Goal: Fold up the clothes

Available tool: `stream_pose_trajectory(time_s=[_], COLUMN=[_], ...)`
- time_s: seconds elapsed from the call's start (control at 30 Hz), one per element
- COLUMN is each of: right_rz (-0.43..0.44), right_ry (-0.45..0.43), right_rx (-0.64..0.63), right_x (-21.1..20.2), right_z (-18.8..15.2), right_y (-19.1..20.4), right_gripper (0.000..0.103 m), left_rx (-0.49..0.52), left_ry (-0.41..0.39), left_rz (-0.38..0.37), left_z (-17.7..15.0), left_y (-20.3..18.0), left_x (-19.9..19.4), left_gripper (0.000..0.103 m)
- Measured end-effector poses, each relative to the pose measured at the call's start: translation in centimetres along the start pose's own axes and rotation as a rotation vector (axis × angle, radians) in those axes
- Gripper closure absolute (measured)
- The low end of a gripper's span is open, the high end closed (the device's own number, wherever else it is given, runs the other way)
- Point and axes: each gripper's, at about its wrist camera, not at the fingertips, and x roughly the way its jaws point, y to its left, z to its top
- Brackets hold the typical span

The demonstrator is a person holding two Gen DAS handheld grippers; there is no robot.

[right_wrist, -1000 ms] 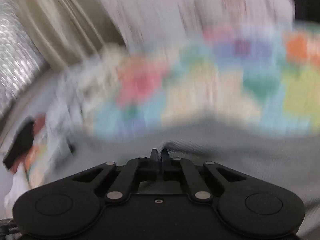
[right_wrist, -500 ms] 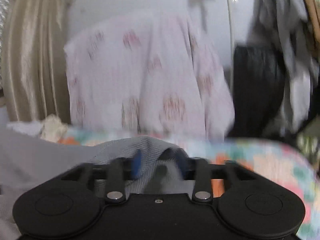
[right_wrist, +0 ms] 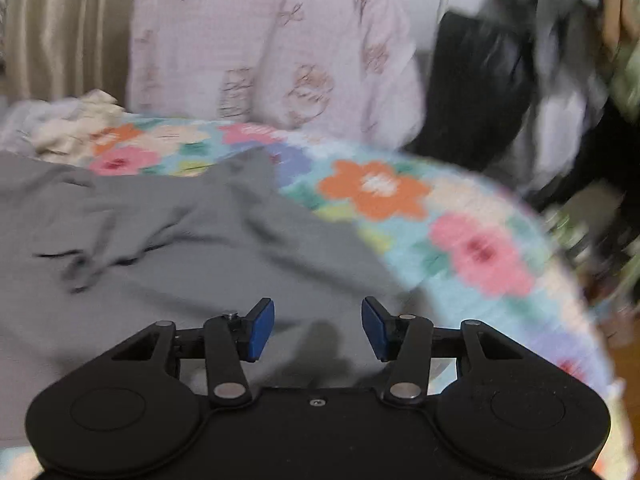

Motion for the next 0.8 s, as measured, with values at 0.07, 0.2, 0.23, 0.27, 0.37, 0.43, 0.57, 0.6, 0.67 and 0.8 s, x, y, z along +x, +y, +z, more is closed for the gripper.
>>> stream_pose_trajectory(time_s=[0.07, 0.2, 0.23, 0.27, 0.37, 0.43, 0.57, 0.6, 0.67, 0.8], right_rz=[0.019, -0.05, -0.069, -0.071, 0.012, 0.096, 0.173, 0.18, 0.194, 0.171], right_ry=[0.032, 0.081, 0.097, 0.112, 0.134, 0.132, 0.132, 0.139, 0.17, 0.278], right_rx=[0.055, 0.219, 0.309, 0.403, 0.605, 0.707, 0.708, 0.678, 0.595, 0.426], right_x=[0.4, 1.1, 0.8, 0.4, -0.6, -0.7, -0.4, -0.4, -0.1, 1.9], right_z=[-0.7, -2.2, -3.0, -4.0, -6.5, -7.4, -7.3, -7.1, -6.6, -6.1], right_y=[-1.6, -5.3, -6.5, -7.7, -10.7, -12.2, -11.5, -11.0, -9.7, -6.6], right_gripper=[0.048, 0.048, 0.048, 0.047, 0.047, 0.047, 0.047, 0.047, 0.047, 0.046], left_rx=[-0.001, 0.073, 0.106, 0.131, 0.161, 0.164, 0.225, 0.235, 0.252, 0.302], left_ry=[-0.007, 0.046, 0.049, 0.049, 0.054, 0.064, 0.113, 0.123, 0.144, 0.167], left_rz=[-0.052, -0.079, -0.079, -0.08, -0.117, -0.158, -0.133, -0.123, -0.113, 0.001], left_z=[-0.9, -2.5, -2.8, -3.1, -3.7, -4.1, -5.2, -5.5, -5.9, -6.6], left_y=[-0.9, -3.9, -4.9, -5.6, -6.9, -7.5, -8.5, -8.7, -8.9, -9.3], left_x=[-0.5, -0.6, -0.7, -0.9, -1.5, -1.9, -1.5, -1.4, -1.1, 1.0], left_gripper=[0.029, 0.029, 0.029, 0.029, 0.025, 0.018, 0.017, 0.017, 0.012, 0.002])
